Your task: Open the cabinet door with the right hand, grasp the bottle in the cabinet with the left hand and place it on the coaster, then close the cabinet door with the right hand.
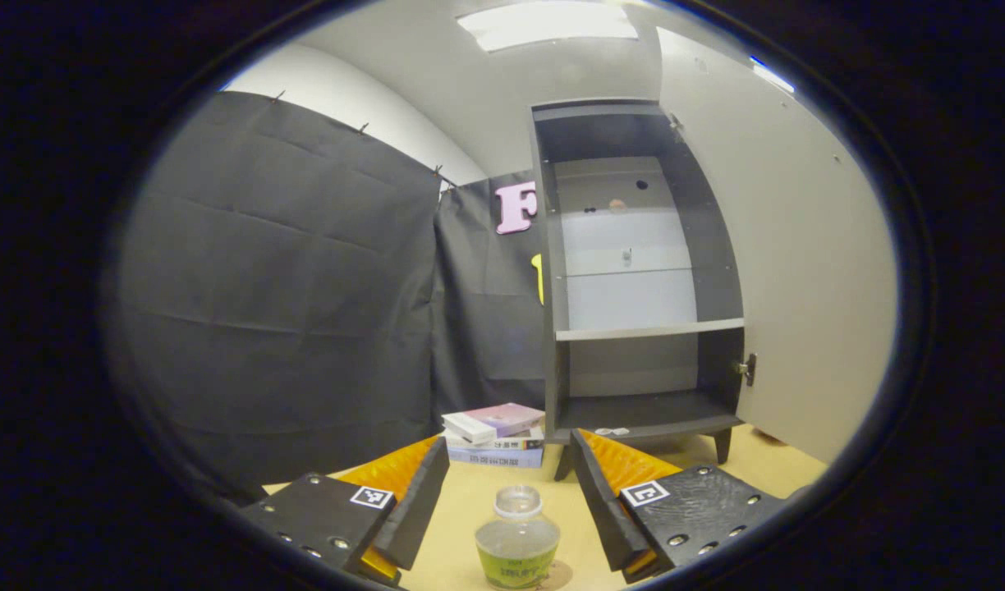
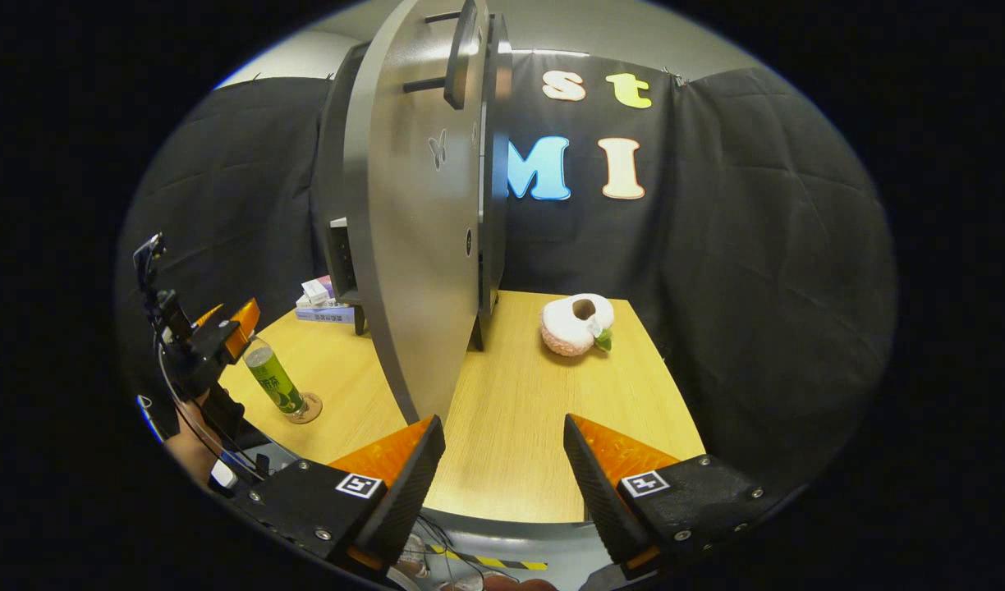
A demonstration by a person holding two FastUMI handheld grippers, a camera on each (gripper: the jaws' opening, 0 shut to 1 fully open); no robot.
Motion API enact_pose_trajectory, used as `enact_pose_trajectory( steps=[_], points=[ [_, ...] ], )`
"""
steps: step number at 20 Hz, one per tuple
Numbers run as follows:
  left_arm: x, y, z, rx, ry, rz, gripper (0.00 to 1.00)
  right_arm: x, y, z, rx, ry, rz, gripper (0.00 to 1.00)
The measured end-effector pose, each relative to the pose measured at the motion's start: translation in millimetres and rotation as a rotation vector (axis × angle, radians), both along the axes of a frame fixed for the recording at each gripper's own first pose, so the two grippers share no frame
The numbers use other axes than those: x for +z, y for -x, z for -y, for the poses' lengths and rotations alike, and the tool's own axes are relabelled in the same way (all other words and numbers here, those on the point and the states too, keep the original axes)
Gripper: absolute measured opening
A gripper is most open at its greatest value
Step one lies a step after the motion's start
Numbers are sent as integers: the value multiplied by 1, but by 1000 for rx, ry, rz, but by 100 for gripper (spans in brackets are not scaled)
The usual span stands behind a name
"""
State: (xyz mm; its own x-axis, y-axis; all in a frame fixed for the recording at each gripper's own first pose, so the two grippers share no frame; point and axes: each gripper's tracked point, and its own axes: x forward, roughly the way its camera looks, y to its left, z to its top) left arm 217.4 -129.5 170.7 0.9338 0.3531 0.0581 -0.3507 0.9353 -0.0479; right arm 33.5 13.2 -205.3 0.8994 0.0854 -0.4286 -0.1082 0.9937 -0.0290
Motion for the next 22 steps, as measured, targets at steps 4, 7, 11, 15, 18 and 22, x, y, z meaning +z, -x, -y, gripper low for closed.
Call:
enact_pose_trajectory(
  steps=[4, 7, 11, 15, 18, 22],
  points=[
    [34, -1, 0, -22, -4, 15, 84, 21, -10, 5, -28, -37, 66, 90],
    [55, -2, 0, -27, -23, -4, 84, 29, -20, 17, -63, -21, 81, 90],
    [90, -1, 11, -60, -33, -16, 89, 69, -41, 25, -95, -56, 163, 91],
    [115, 2, 34, -141, -39, -64, 89, 122, -69, 23, -45, -70, 300, 90],
    [123, 6, 50, -188, -58, -101, 89, 146, -78, 34, -81, -114, 332, 91],
    [121, 8, 76, -292, -41, -116, 84, 200, -74, 27, -91, -265, 399, 90]
  ],
)
